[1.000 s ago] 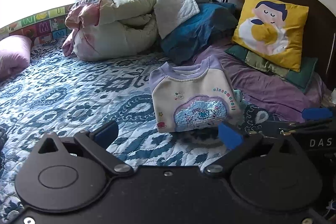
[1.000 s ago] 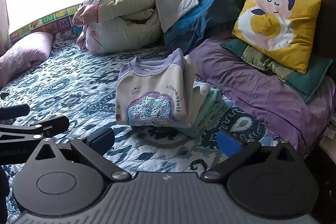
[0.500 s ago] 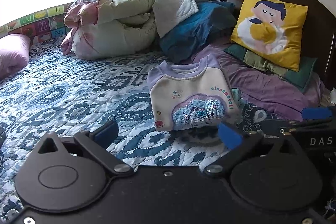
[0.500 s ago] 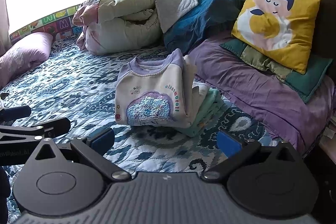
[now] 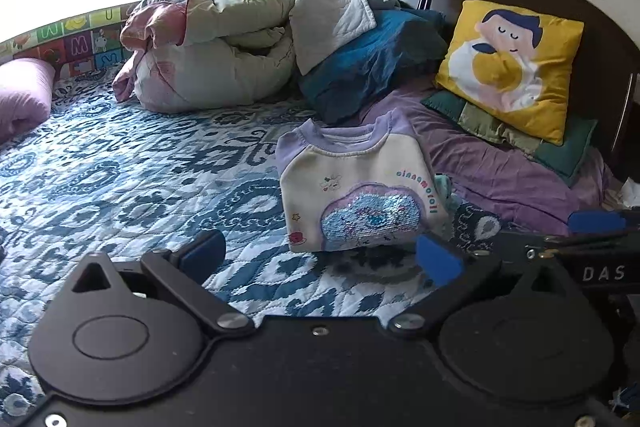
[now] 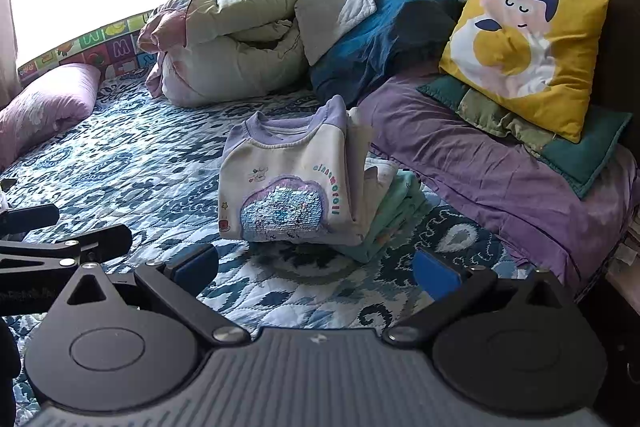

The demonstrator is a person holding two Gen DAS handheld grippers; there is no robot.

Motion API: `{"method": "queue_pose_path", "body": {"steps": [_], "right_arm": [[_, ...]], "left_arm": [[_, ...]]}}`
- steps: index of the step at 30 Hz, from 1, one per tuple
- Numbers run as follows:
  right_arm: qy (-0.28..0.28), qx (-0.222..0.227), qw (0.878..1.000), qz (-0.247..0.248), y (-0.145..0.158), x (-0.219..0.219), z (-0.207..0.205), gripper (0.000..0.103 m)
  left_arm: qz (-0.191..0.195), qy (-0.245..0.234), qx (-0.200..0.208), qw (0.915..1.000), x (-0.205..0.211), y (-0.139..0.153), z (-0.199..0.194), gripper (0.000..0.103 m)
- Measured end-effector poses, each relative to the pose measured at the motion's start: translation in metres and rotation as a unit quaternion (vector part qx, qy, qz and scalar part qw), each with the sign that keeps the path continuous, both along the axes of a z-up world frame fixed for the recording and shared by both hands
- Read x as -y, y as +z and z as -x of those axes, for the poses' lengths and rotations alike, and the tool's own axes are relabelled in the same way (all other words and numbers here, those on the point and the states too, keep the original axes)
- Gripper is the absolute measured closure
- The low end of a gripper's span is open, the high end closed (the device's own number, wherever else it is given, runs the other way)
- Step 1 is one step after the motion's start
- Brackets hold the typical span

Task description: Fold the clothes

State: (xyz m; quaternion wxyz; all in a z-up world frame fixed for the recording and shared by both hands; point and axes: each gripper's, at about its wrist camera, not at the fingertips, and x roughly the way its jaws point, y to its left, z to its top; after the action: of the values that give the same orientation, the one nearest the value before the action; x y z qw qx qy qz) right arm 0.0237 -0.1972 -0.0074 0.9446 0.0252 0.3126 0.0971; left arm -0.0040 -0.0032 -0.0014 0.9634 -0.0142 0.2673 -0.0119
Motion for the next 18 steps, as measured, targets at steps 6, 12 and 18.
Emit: {"method": "queue_pose_path", "body": {"steps": [6, 12, 18], "right_arm": [[0.003, 0.000, 1.000, 0.000, -0.0009, -0.0012, -0.0002, 0.000], [0.002, 0.000, 1.000, 0.000, -0.0004, -0.0017, -0.0020, 0.000], [0.002, 0.001, 1.000, 0.000, -0.0014, -0.0021, -0.0023, 0.000]], "left_arm": [[-0.004, 0.001, -0.002, 1.0000, 0.0008, -0.0004, -0.0016, 0.000], [-0.005, 0.001, -0.002, 1.0000, -0.0015, -0.0001, -0.0030, 0.000], [-0.001, 0.001, -0.003, 1.0000, -0.0022, 0.0003, -0.0047, 0.000]]}}
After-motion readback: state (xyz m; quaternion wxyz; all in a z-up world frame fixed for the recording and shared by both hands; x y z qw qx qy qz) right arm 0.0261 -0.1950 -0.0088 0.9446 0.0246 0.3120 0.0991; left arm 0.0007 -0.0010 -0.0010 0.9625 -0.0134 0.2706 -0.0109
